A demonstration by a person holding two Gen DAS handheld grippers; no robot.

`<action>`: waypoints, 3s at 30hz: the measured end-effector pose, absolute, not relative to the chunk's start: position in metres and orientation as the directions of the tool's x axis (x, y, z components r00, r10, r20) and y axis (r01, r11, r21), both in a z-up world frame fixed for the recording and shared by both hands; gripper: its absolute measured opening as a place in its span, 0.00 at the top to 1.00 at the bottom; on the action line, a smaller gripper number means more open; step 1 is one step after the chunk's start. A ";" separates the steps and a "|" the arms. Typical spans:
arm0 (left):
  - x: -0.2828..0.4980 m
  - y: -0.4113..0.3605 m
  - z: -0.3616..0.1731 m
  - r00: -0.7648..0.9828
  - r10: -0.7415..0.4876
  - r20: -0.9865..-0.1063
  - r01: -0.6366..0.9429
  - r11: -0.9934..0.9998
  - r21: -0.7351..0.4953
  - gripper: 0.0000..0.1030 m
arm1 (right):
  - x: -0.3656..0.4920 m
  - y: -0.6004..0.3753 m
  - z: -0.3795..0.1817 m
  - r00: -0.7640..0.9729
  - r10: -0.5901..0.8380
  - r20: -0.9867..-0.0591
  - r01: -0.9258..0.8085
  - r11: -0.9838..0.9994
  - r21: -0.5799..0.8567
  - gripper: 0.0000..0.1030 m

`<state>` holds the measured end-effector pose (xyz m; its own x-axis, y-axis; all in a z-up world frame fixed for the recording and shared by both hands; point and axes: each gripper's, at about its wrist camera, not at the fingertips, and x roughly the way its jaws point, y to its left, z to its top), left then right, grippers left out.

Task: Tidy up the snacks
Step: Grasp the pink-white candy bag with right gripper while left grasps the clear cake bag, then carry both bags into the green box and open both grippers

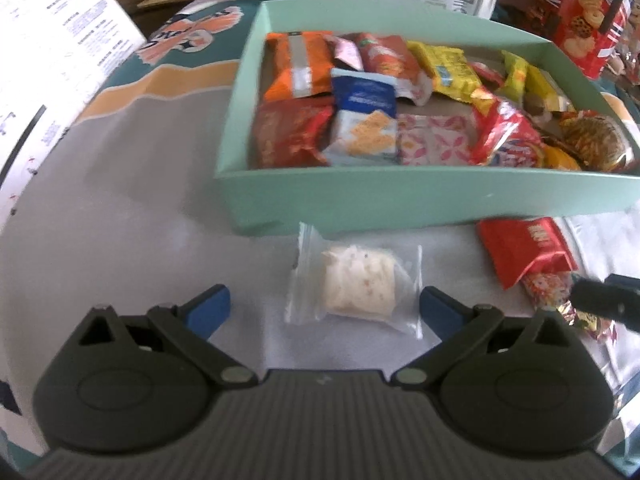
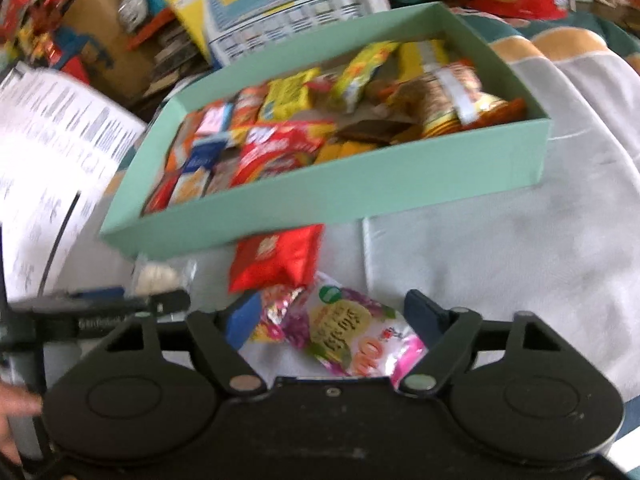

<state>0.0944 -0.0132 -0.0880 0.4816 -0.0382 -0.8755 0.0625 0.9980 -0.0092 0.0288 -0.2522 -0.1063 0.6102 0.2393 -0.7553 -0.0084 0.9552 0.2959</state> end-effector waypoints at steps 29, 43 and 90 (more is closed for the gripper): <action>0.101 0.029 -0.082 0.484 -0.008 -0.875 -0.062 0.997 -0.044 0.10 | 0.007 -0.156 -0.112 0.623 0.169 -0.764 -0.369 0.924 -0.097 0.67; 0.069 0.037 -0.069 0.530 -0.058 -0.846 0.001 0.998 -0.067 0.63 | -0.007 -0.222 -0.101 0.564 0.282 -0.776 -0.138 0.959 0.249 0.72; 0.220 -0.060 -0.035 0.555 -0.141 -0.820 0.103 0.990 -0.101 0.00 | 0.180 -0.283 -0.046 0.739 0.229 -0.634 0.075 0.907 0.415 0.00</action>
<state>0.2197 -0.0604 -0.0350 0.5554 -0.1411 -0.8195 0.1029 0.9896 -0.1007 0.1800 -0.2834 -0.0460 0.7391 0.2289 -0.6336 0.0749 0.9068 0.4150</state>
